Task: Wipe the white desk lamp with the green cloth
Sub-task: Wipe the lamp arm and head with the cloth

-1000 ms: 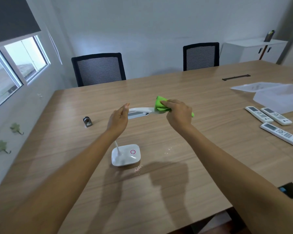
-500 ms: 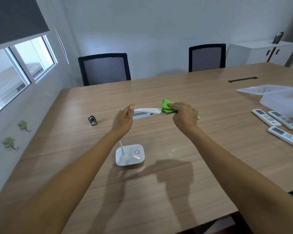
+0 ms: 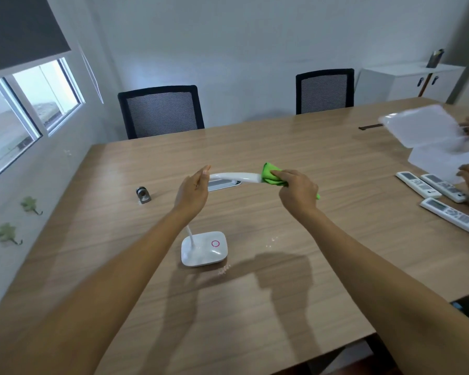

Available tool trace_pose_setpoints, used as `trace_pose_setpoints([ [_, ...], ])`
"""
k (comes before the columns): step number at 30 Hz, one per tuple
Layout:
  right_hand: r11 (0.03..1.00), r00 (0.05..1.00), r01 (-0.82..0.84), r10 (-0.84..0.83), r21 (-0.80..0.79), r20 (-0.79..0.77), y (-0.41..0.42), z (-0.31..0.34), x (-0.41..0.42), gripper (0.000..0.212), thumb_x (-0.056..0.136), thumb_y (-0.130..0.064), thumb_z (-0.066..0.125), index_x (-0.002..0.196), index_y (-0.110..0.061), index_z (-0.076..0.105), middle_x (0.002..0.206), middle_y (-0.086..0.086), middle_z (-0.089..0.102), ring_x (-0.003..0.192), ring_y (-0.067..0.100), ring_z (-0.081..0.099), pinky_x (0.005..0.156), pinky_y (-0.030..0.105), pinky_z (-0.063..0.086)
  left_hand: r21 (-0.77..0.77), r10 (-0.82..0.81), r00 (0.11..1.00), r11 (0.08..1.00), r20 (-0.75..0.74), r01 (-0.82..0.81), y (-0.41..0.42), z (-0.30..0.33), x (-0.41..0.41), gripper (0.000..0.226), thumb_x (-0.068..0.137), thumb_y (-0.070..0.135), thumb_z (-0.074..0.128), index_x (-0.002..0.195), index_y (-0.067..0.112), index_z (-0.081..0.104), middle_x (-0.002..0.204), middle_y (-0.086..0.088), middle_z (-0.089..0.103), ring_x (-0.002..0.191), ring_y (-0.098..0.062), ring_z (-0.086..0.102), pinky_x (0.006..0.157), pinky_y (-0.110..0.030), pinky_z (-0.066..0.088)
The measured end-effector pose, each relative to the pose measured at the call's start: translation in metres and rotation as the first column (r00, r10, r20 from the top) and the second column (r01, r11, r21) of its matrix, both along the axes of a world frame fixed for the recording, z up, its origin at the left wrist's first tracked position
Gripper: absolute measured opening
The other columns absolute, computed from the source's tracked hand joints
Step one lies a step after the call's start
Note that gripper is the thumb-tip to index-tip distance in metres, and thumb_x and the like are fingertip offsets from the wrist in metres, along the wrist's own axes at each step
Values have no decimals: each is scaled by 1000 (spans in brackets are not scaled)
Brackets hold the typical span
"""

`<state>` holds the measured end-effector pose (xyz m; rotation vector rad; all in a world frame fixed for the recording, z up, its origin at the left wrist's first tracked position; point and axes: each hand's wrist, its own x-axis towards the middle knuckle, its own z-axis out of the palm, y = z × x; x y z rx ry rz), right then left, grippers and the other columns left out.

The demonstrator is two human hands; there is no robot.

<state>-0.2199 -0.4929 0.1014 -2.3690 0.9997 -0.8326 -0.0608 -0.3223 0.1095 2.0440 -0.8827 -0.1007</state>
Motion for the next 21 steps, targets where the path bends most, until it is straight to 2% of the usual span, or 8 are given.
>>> trace_pose_setpoints([
  [2, 1000, 996, 29, -28, -6, 84, 5, 7, 4, 59, 69, 6, 48, 115, -28, 65, 127, 2, 63, 119, 28, 53, 96, 42, 37, -5, 4, 1000, 1000, 1, -4, 0, 1, -1, 47, 101, 38, 24, 142, 24, 41, 146, 0, 47, 136, -22, 38, 107, -33, 30],
  [4, 999, 986, -25, 31, -44, 161, 17, 16, 15, 58, 69, 3, 46, 113, -28, 67, 126, 2, 64, 119, 28, 54, 97, 43, 37, 0, 1, 1000, 1000, 6, -1, 0, 1, -1, 47, 101, 38, 23, 142, 23, 41, 147, -1, 46, 136, -22, 39, 107, -32, 30],
  [7, 973, 972, -178, 197, -147, 128, 35, 21, 27, 60, 64, -5, 39, 112, -29, 68, 122, 1, 66, 117, 25, 56, 95, 43, 39, 3, 4, 1000, 1000, 21, -4, -1, 0, 1, 47, 101, 36, 23, 141, 22, 41, 146, -4, 47, 135, -23, 41, 98, -26, 31],
  [9, 968, 973, -199, 214, -156, 88, 31, 14, 25, 62, 64, -4, 38, 112, -29, 67, 122, 1, 67, 116, 25, 56, 95, 43, 40, 2, 3, 999, 1000, 32, -3, -1, -2, 2, 47, 101, 36, 24, 141, 21, 41, 147, -4, 46, 136, -22, 40, 95, -24, 28],
  [12, 999, 995, -50, 49, 5, 85, 10, -4, 10, 61, 69, 3, 45, 117, -29, 64, 128, 1, 62, 120, 26, 54, 99, 42, 40, -12, -8, 998, 1000, 68, 9, 0, -3, 1, 47, 101, 36, 24, 142, 19, 40, 147, -2, 45, 136, -21, 39, 99, -23, 27],
  [15, 983, 994, 82, -93, 163, 63, 2, -15, -5, 63, 72, 5, 45, 122, -30, 60, 130, 3, 60, 117, 31, 54, 98, 44, 42, -16, 0, 997, 1000, 82, 1, 1, -3, 0, 48, 101, 36, 23, 144, 20, 36, 150, -2, 40, 140, -20, 33, 108, -28, 26],
  [19, 928, 987, 122, -152, 351, 59, 11, -28, -9, 63, 75, 3, 40, 124, -34, 57, 127, 7, 62, 109, 34, 58, 95, 47, 48, 15, -2, 998, 1000, 59, 1, 3, -6, 1, 50, 101, 39, 19, 147, 24, 28, 157, 0, 27, 147, -17, 19, 118, -35, 16],
  [21, 902, 989, 95, -133, 421, 62, 18, -37, -5, 61, 75, 2, 41, 124, -31, 58, 121, 9, 66, 106, 34, 60, 91, 42, 52, 15, -12, 999, 1000, 51, 11, 5, -9, 3, 52, 100, 42, 17, 148, 24, 24, 158, 1, 25, 147, -16, 18, 121, -37, 16],
])
